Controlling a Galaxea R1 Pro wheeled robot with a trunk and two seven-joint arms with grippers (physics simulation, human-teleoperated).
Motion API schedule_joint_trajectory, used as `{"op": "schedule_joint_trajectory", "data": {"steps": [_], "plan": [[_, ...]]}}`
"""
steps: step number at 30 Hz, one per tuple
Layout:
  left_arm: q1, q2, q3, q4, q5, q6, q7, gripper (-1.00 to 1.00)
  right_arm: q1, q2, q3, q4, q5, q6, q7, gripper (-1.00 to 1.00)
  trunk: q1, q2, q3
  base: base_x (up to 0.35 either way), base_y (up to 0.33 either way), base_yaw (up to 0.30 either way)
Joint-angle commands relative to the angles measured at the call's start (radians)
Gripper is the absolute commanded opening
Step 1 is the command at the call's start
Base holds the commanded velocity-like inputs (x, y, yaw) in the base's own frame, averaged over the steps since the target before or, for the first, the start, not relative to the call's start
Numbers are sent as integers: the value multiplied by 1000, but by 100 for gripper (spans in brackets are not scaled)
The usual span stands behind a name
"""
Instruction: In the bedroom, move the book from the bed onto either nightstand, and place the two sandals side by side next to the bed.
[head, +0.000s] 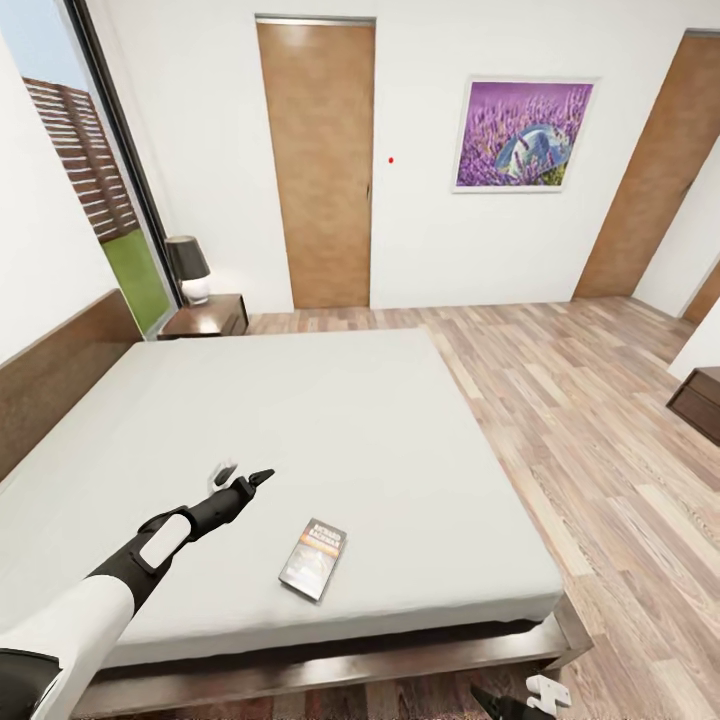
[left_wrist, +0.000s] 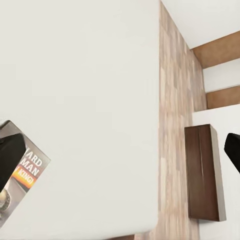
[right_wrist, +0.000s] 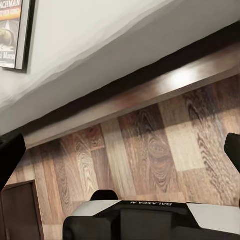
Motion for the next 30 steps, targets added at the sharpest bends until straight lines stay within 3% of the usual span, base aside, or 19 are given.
{"op": "schedule_joint_trajectory", "data": {"steps": [1,30], "plan": [[-1,1,-4,0,9,5,-1,100,-1,-1,5,2,-10,-2,3,100,0,-2,-4,0,0,0],[-1,-1,-4,-1,9,5,0,100,-1,0,5,2,-10,-1,3,100,0,-2,-49,0,0,0]]}}
